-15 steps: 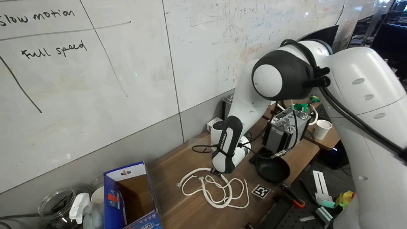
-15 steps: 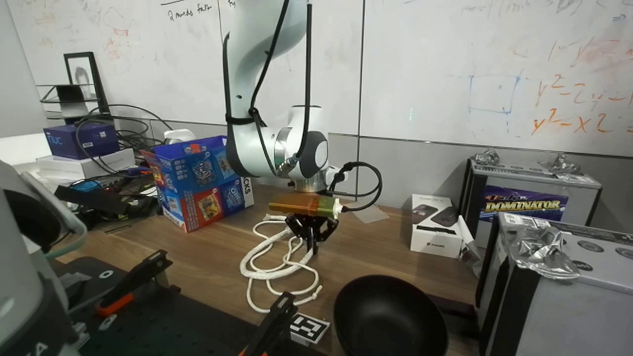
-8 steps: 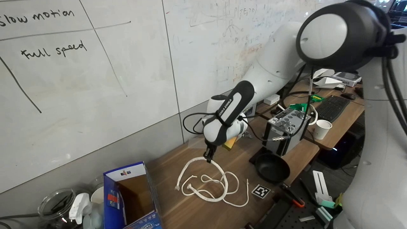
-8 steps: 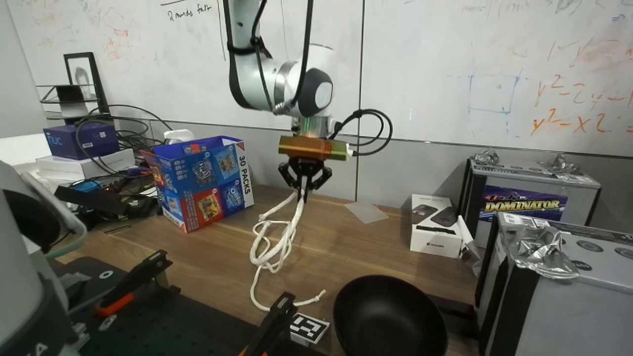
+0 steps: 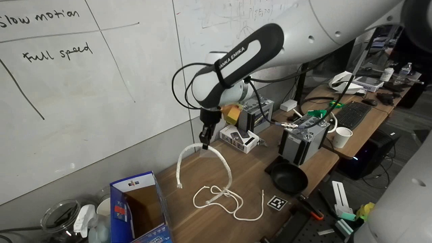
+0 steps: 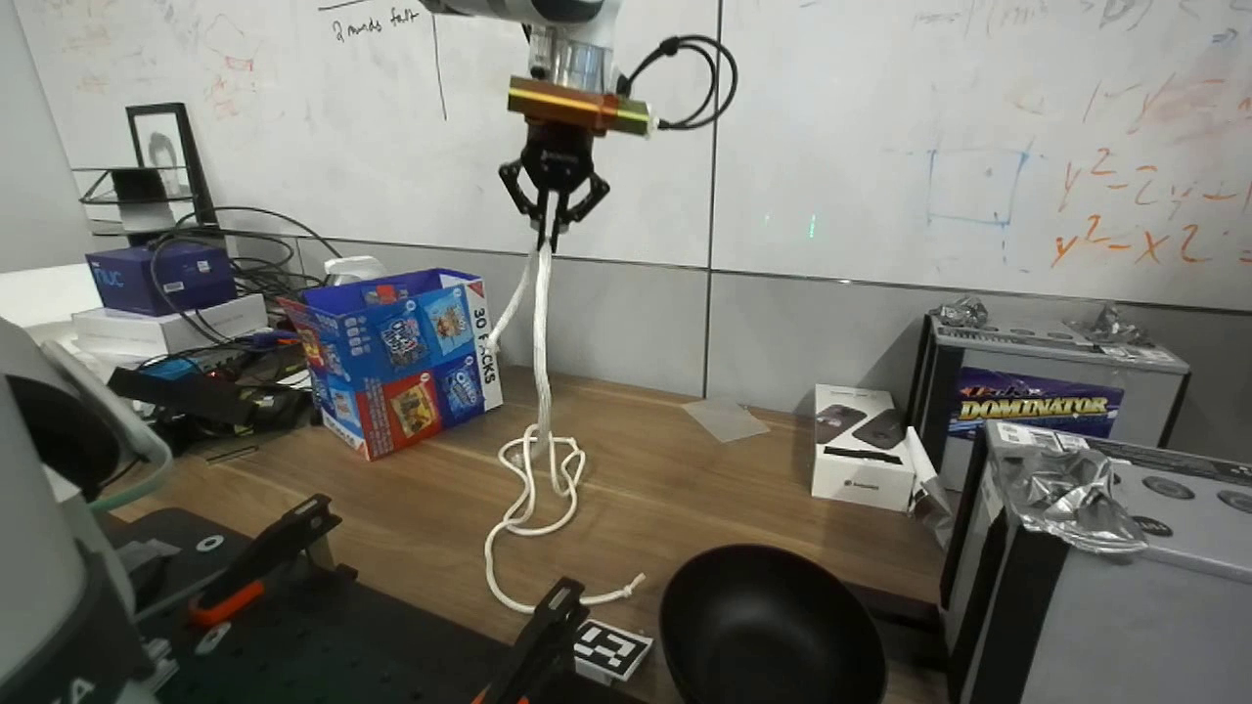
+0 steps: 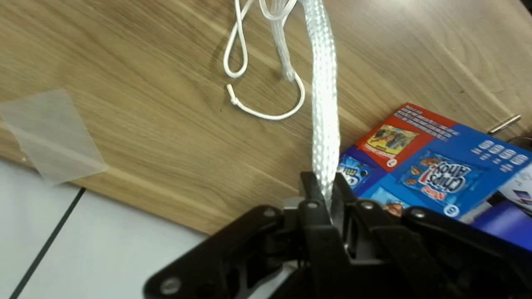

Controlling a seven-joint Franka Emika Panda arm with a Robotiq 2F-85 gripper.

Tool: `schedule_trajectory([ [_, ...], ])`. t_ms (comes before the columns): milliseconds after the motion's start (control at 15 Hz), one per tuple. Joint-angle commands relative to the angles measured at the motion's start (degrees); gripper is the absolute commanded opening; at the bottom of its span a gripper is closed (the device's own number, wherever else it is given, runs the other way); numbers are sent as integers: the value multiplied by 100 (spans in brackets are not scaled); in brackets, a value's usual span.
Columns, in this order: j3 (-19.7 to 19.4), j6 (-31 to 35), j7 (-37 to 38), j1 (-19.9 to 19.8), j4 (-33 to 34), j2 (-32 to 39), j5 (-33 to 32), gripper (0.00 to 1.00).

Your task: Put the two white ropes inside the blue box

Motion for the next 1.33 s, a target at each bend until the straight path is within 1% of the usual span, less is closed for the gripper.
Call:
schedule_trajectory([
  [0, -633, -875, 512, 922, 450, -798, -218, 5],
  [200, -800, -1456, 1163, 1522, 1043, -1108, -717, 5],
  [400, -742, -1888, 1842, 1970, 1712, -1143, -1282, 5],
  [533, -697, -2079, 2122, 2201, 2134, -1015, -1549, 5],
  [800, -631, -2262, 2507, 2528, 2787, -612, -1954, 5],
  [1267, -619, -2637, 3037, 2955, 4024, 393, -2450, 5],
])
